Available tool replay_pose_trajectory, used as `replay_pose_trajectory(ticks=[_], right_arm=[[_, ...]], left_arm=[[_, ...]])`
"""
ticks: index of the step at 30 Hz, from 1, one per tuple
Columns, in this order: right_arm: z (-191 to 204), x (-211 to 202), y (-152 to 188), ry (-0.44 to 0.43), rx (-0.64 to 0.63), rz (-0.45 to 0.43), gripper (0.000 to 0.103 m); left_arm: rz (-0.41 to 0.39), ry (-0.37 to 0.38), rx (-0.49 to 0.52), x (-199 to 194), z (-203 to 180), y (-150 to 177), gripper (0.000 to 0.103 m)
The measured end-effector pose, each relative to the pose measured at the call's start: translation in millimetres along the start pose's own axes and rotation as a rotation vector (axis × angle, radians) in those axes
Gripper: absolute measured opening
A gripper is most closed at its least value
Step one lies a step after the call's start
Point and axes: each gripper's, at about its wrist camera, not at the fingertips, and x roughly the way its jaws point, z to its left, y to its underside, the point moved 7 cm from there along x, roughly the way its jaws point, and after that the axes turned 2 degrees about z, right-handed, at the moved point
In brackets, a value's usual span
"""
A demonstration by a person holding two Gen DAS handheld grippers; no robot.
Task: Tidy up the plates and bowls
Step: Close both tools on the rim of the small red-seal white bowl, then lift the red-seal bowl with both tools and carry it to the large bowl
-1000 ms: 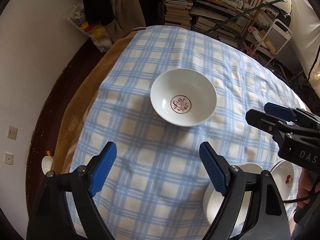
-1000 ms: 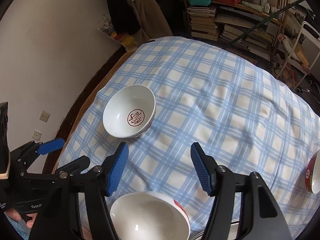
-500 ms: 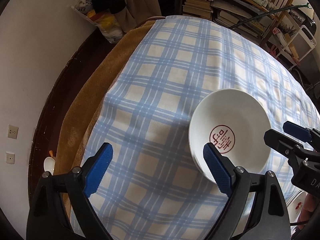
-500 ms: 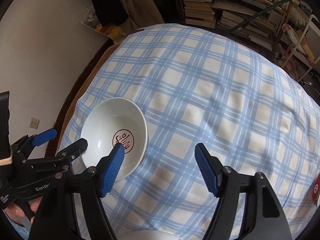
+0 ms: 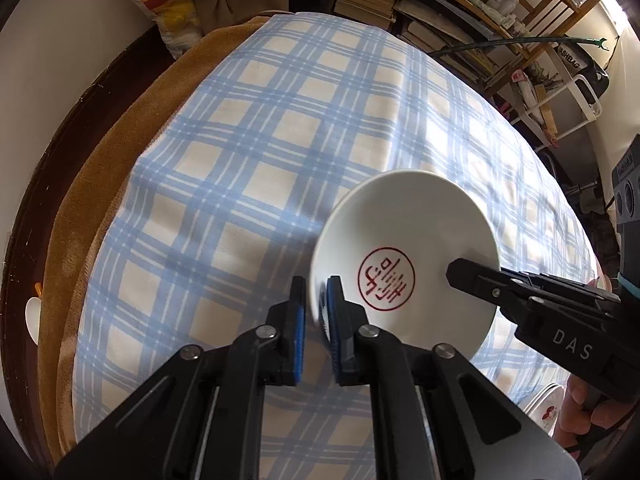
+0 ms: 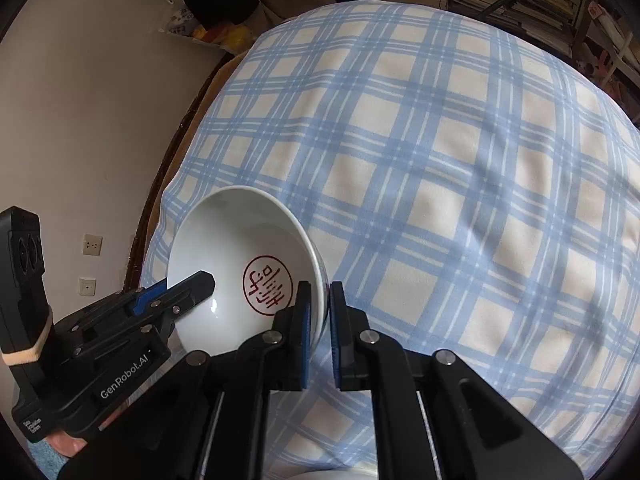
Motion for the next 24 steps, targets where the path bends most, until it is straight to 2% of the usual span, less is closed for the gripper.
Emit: replay_pose_trajectory(ticks=[8, 12, 24], right_arm=[[7.5, -5.3, 10.3, 0.083, -0.056, -0.015, 0.007], [1.8, -17.6, 14.9, 0.073, -0.019, -0.026, 0.007], [-3.8, -71.3, 41.7, 0.063, -0.025, -0.083, 0.007]], left_arm=[[-0.031, -0.024, 0.029, -11.6, -9.6, 8.2, 0.007], [-0.037, -0.021, 0.034, -20.6, -17.5, 14.3, 0.008], [-0.081, -0.061, 0.089, -63.3, -49.1, 35.7, 0.008]])
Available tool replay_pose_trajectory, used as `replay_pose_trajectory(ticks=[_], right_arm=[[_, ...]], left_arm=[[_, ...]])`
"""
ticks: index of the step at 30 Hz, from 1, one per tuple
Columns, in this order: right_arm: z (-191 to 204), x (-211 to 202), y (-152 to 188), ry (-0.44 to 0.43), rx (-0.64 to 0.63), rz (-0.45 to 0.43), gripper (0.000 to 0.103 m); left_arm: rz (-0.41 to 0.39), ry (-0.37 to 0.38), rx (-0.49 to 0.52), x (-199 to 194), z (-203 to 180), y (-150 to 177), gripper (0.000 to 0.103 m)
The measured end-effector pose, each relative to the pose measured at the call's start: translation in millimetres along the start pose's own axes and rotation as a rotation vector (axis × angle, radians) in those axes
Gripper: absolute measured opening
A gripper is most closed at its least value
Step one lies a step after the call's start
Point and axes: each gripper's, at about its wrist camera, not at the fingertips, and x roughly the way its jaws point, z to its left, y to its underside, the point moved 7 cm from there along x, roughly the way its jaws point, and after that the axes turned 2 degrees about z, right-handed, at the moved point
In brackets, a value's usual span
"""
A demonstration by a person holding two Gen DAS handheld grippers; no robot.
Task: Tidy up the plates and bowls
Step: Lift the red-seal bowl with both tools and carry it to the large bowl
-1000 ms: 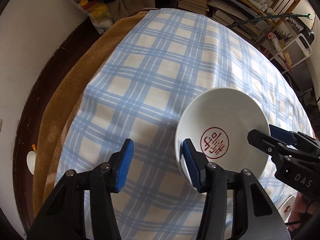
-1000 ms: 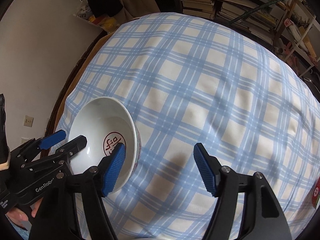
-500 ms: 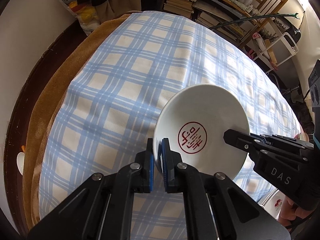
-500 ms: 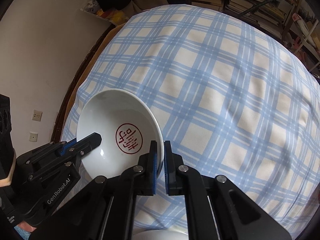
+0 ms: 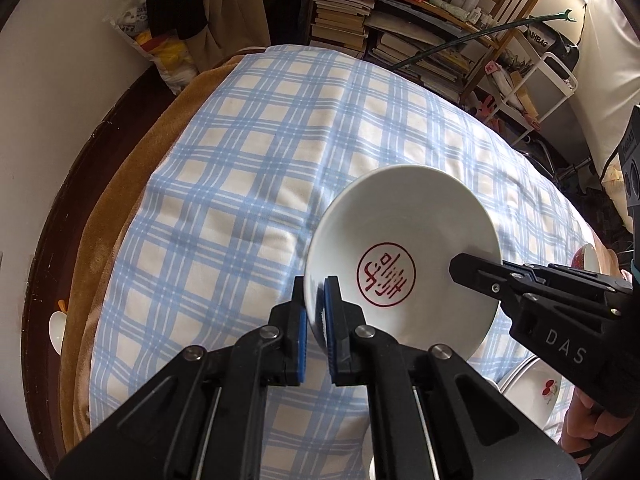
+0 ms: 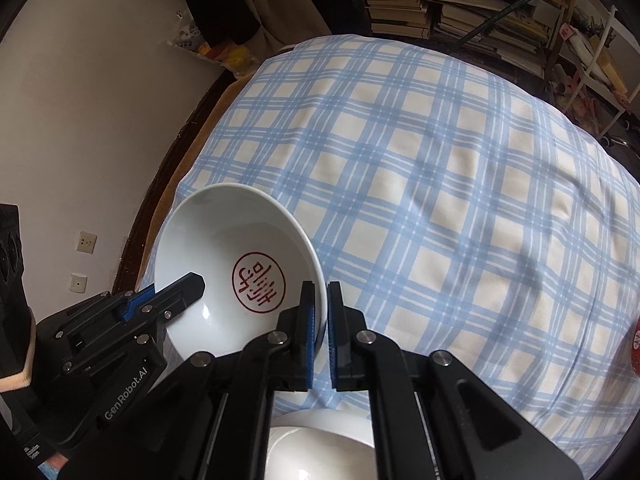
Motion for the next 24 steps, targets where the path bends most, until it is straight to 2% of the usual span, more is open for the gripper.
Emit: replay_pose_trajectory(ticks=[12, 24], right_arm=[[-11.8, -37.2, 49.8, -0.005, -0.006, -0.029, 0.007], [-24.4, -46.8, 95.1, -0.004, -0.001, -0.026, 0.007]], left_arm=[[-0.011, -0.011, 0.062, -27.0, -34.9, 50.3, 0.009], [0.019, -0.014, 0.072, -31.8, -53.0, 90.7, 0.01]])
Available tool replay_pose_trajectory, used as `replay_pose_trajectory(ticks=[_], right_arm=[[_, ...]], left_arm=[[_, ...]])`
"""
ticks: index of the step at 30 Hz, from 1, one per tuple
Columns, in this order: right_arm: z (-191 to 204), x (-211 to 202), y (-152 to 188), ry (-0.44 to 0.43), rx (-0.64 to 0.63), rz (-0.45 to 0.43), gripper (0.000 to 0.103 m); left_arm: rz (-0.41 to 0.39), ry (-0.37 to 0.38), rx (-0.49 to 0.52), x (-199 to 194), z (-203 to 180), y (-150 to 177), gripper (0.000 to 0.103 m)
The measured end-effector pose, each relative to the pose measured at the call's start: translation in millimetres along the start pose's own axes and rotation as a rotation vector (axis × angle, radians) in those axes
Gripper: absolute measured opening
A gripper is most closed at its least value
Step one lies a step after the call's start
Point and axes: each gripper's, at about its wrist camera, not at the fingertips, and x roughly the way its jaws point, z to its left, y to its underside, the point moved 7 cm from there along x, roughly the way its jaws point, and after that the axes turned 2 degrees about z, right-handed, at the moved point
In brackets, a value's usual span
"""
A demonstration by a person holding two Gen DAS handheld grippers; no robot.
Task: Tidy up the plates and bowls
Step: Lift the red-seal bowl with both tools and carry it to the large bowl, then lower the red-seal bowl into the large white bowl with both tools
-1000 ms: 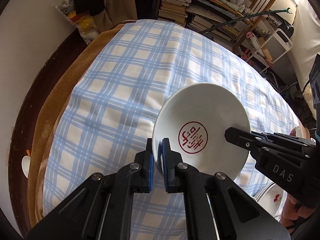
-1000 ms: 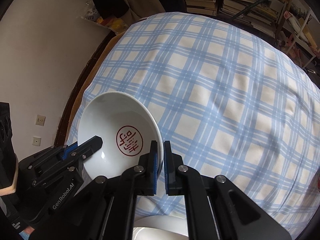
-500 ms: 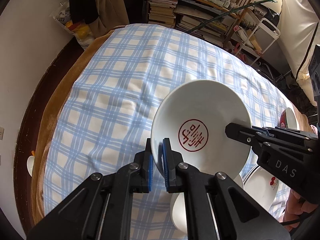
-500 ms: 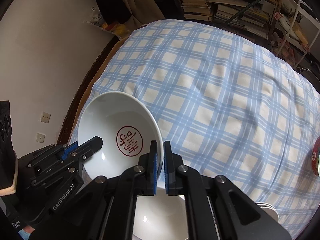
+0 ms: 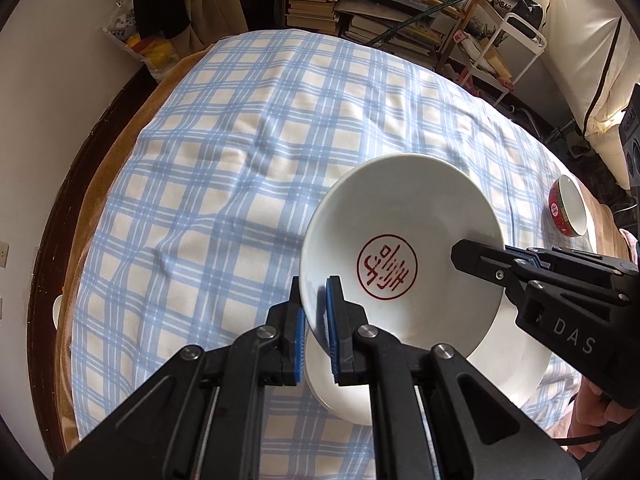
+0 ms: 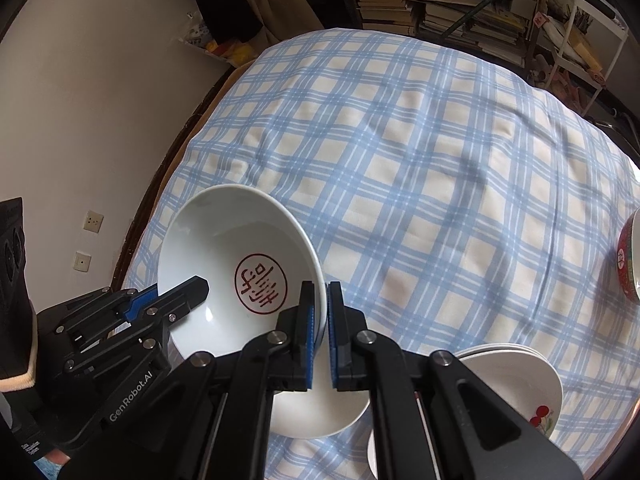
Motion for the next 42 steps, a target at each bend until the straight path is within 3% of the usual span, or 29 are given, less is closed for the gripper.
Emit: replay_pose_trajectory(ticks=[11, 15, 20, 25, 31, 42], right_arm=[[-7.7, -4.3, 30.1, 0.005, 0.013, 0.003, 0.007], [-11.3, -1.5, 40.1, 0.009, 0.022, 0.015, 0.007], [-12.8, 6.8, 51.3, 0.02, 0.017, 0.038, 0.007], [-10.9, 16.2, 60.9, 0.017, 0.01, 0.063, 0.008], [-10.6, 21.8, 68.4, 0.075, -0.042, 0.059, 0.009], [-14.9, 35.5, 68.3, 0.051, -0.04, 0.08, 0.009]], left_arm=[[0.013, -0.009, 0.033, -0.2, -14.0, 27.0, 0.01], [0.019, -0.039, 0.083, 3.8, -20.2, 38.1, 0.012], [0.043, -0.052, 0.072, 14.2, -18.5, 49.4, 0.013], [0.031, -0.111, 0.095, 20.1, -18.9, 59.3, 0.015], [0.051, -0.04, 0.031, 36.8, -17.5, 67.6, 0.016], [0.073, -0.06, 0.086, 39.8, -17.4, 63.8, 0.015]])
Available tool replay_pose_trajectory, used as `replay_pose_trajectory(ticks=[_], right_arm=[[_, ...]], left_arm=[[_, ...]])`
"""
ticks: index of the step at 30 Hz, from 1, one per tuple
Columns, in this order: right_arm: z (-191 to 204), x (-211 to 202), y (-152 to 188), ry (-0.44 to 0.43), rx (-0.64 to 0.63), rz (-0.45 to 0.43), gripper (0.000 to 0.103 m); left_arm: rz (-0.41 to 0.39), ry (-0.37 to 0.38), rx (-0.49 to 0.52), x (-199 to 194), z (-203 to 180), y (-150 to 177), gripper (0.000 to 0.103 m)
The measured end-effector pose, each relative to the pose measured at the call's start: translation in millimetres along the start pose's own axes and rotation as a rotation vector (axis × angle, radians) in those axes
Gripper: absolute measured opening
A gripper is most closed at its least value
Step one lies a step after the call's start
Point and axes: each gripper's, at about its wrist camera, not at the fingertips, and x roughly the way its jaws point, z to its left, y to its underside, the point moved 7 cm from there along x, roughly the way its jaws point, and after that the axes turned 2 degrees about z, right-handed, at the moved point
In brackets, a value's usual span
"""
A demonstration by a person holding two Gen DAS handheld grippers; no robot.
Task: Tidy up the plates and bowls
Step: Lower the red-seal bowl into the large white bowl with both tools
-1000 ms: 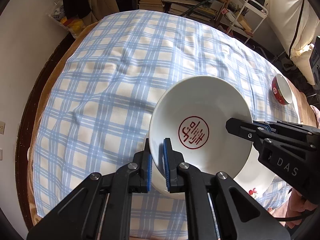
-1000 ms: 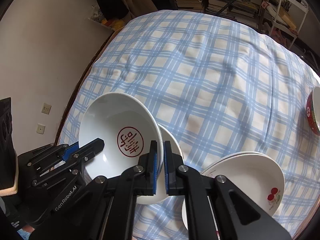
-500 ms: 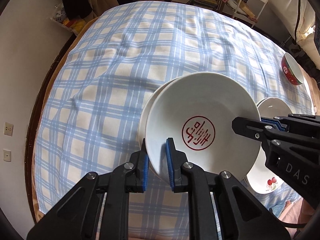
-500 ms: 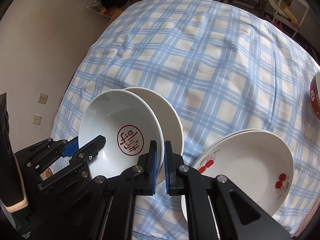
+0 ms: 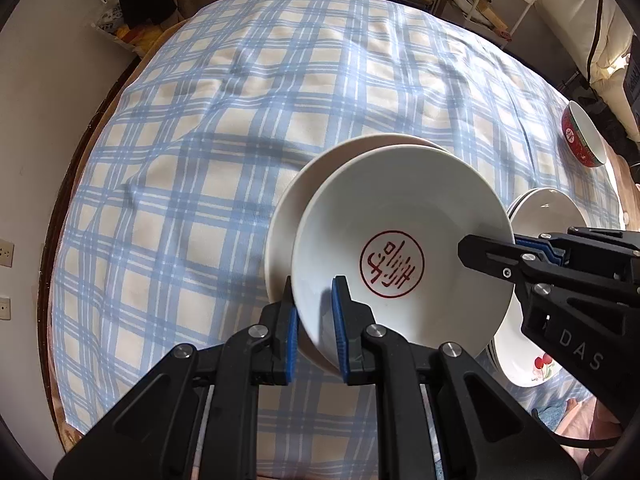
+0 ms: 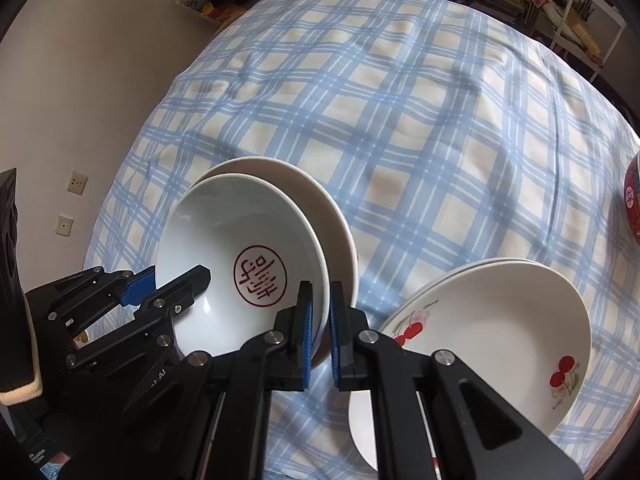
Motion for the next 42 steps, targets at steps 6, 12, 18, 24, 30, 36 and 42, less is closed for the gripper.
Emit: replay_pose_trajectory(ticks=[6, 12, 18, 24, 30, 36, 42], right_arm=[[-2.9, 0.5, -1.0, -0.024, 0.024, 0.01, 0.008], [-7.9, -0.6, -0.5, -0.05, 0.06, 0.008, 0.008], [-10.4, -2.6, 1.5, -0.06, 0.079, 0.018, 0.008], [-12.2, -3.2, 1.3, -0.057, 0.097, 0.017, 0.008], [-14.0, -2.5, -2.1, -0.056, 0.116, 0.009, 0.007], [-12.1, -2.8, -2.5, -0.076, 0.092, 0.016, 0.008], [-10.7, -5.7, -3.5, -0.08, 0.083, -0.001, 0.011]], left_arm=[[0.03, -0.003, 0.001, 1.7, 0.1, -2.4, 0.015], [0.056, 0.002, -0.018, 1.9, 1.1, -4.0, 0.015], [0.064, -0.01, 0.014, -2.1, -3.0, -0.5, 0.015], [0.04, -0.024, 0.007, -5.8, -2.2, 1.2, 0.015], [0.048, -0.004, -0.005, -9.6, -1.4, 3.5, 0.015], [0.047, 0.01, -0.005, -13.4, 2.7, 5.5, 0.015], [0.011, -0.022, -0.001, -22.5, 11.6, 3.1, 0.016]])
